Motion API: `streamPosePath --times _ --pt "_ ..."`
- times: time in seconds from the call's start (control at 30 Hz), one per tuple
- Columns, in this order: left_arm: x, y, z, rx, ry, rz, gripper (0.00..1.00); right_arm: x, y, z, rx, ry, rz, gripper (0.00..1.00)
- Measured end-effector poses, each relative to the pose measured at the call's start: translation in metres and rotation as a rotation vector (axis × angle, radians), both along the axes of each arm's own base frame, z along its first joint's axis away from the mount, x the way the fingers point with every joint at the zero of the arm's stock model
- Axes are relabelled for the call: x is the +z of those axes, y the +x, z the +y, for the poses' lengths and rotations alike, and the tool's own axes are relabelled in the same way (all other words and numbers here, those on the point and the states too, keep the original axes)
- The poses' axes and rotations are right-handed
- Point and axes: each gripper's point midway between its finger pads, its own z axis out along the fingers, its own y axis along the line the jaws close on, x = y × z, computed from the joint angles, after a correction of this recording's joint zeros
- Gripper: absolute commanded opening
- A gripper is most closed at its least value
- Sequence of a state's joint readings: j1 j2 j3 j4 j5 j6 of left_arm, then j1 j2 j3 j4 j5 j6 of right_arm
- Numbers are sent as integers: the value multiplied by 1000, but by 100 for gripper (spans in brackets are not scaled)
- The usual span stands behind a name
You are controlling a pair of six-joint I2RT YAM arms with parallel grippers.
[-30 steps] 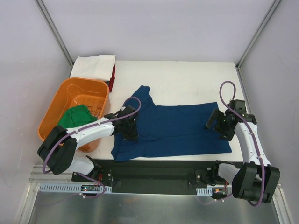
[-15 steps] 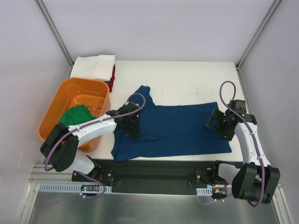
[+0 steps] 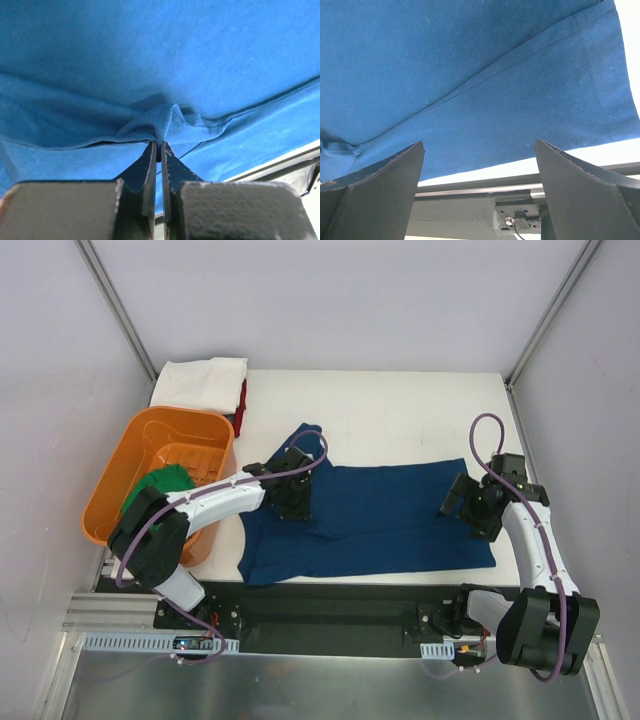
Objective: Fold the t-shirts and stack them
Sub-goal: Fold the flattened tshirt in 1/3 of the way
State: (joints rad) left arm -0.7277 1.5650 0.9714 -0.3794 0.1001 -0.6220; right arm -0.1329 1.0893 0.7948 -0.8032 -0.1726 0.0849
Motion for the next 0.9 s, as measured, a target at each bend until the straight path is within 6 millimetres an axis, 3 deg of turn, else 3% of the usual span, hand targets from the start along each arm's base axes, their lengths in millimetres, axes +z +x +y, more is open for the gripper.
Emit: streamPosePath --times 0.7,0.77,0.8,0.9 --pt "11 44 -40 -257 6 -95 2 -3 0 -1 -2 -2 14 97" --pt "10 48 -45 -278 3 -96 7 -3 0 -1 -3 -2 16 97" --pt "10 50 -48 -292 -2 -95 28 -3 0 -1 -3 -2 16 97" --pt "7 52 -53 -324 -5 -90 47 -4 0 -1 -3 -4 17 97"
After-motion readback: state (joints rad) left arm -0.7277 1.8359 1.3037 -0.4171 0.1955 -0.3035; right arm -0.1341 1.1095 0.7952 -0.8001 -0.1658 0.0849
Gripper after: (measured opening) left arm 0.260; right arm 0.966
